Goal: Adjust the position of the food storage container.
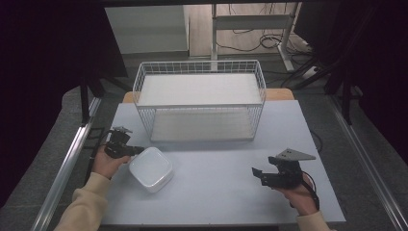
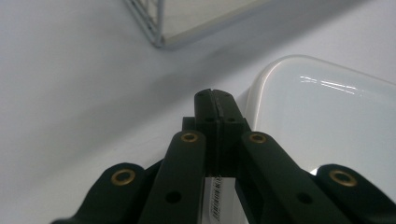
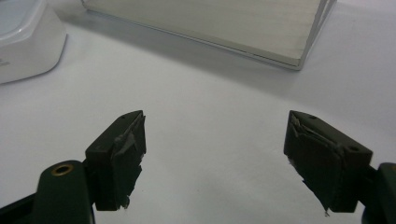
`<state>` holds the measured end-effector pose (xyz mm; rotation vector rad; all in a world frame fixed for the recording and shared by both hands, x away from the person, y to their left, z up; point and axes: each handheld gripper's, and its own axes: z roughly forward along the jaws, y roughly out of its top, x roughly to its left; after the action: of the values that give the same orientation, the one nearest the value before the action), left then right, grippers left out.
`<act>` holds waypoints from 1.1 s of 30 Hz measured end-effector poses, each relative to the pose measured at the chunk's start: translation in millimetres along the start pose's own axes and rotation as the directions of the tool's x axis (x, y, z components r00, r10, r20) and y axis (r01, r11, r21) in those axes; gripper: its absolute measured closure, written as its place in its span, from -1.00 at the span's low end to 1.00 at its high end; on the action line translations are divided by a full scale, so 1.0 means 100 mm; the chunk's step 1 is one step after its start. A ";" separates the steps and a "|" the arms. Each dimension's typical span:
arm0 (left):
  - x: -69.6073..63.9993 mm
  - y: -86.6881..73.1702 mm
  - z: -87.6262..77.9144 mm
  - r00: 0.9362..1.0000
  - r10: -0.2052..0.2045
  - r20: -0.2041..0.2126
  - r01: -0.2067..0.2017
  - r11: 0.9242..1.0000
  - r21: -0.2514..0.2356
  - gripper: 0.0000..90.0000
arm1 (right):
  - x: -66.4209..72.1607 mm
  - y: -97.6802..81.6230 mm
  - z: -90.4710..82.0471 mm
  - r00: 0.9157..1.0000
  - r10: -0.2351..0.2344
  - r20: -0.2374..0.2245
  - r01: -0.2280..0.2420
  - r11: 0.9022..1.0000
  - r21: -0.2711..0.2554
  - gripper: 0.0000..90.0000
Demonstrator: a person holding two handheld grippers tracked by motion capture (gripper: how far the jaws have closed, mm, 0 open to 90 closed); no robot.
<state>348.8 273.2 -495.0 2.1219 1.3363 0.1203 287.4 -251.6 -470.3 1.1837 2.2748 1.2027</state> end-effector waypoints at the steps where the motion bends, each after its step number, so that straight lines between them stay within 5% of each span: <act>1: -0.05 0.02 0.02 1.000 0.018 0.008 -0.018 1.000 0.007 1.00 | 0.00 0.00 0.00 1.000 0.000 0.000 0.000 1.000 0.001 -0.54; 9: -0.31 0.11 0.14 0.990 0.104 0.093 -0.107 0.994 0.028 1.00 | 0.01 -0.01 0.01 1.000 -0.010 -0.002 0.010 1.000 0.009 -0.54; 14: -0.37 0.13 0.13 0.988 0.126 0.089 -0.129 0.991 0.025 1.00 | 0.01 -0.01 0.02 1.000 -0.012 -0.001 0.012 1.000 0.012 -0.54; 24: -0.32 -0.03 -0.29 0.997 0.073 0.022 -0.071 0.994 -0.077 1.00 | 0.01 -0.01 0.01 1.000 -0.017 0.004 0.017 1.000 0.010 -0.54; 27: -0.31 -0.21 -0.43 0.999 0.039 0.029 -0.035 0.990 -0.138 1.00 | 0.02 -0.01 0.01 1.000 -0.022 0.003 0.022 1.000 0.013 -0.54; 33: -0.28 -0.53 -0.53 1.000 -0.015 0.021 0.018 0.987 -0.160 1.00 | 0.02 -0.01 0.02 1.000 -0.022 0.004 0.022 1.000 0.018 -0.54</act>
<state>273.6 289.0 -474.7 1.9724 1.2886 0.1928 286.9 -249.0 -472.7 1.1634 2.2940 1.1732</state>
